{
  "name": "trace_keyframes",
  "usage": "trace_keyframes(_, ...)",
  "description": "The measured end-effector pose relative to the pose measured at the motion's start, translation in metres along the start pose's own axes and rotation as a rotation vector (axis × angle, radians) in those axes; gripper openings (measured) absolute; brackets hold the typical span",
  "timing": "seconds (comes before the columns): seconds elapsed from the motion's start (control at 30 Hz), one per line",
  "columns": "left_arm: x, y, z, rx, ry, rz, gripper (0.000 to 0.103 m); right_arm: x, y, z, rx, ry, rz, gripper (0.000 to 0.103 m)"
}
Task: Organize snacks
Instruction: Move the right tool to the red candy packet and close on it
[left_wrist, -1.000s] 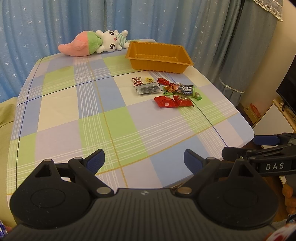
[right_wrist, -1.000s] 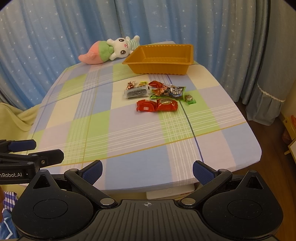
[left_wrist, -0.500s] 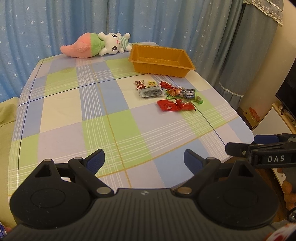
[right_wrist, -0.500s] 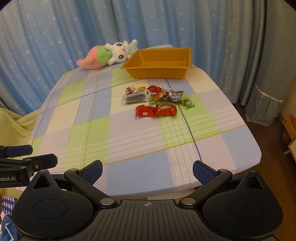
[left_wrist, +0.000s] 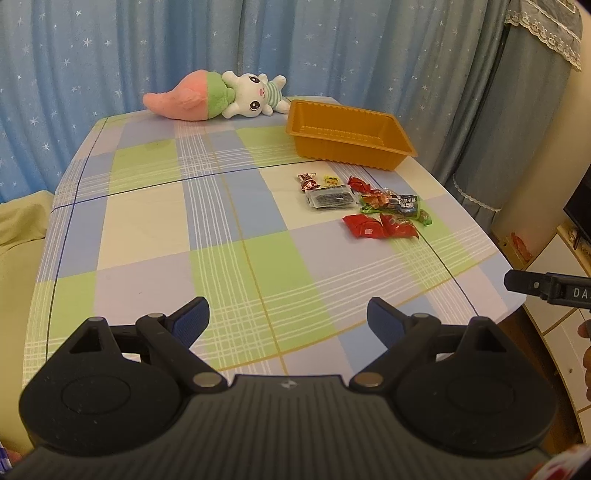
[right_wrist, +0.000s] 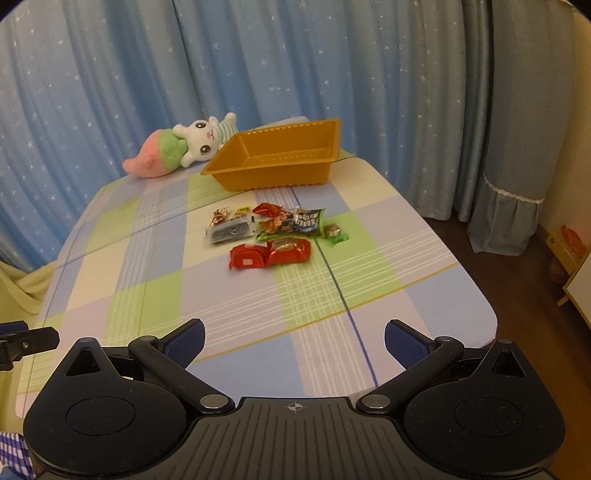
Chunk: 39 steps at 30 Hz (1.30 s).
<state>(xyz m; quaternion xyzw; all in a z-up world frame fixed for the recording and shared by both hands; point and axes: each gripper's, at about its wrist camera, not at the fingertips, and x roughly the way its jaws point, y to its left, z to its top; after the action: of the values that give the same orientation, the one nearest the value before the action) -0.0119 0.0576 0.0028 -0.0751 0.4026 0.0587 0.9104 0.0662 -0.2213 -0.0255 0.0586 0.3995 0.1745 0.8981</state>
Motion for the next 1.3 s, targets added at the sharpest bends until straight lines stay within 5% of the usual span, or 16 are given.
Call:
trace_keyframes(0.47, 0.055, -0.018, 0.030, -0.079, 0.028, 0.059, 0.091, 0.081, -0.031, 0.041, -0.194, 0.032, 0.135, 0.102)
trace_keyframes(0.97, 0.123, -0.065, 0.066, -0.100, 0.085, 0.090, 0.089, 0.168, -0.069, 0.084, -0.337, 0.139, 0.264, 0.065)
trace_keyframes(1.3, 0.141, -0.074, 0.073, -0.153, 0.113, 0.143, 0.089, 0.212, -0.054, 0.093, -0.548, 0.189, 0.378, 0.053)
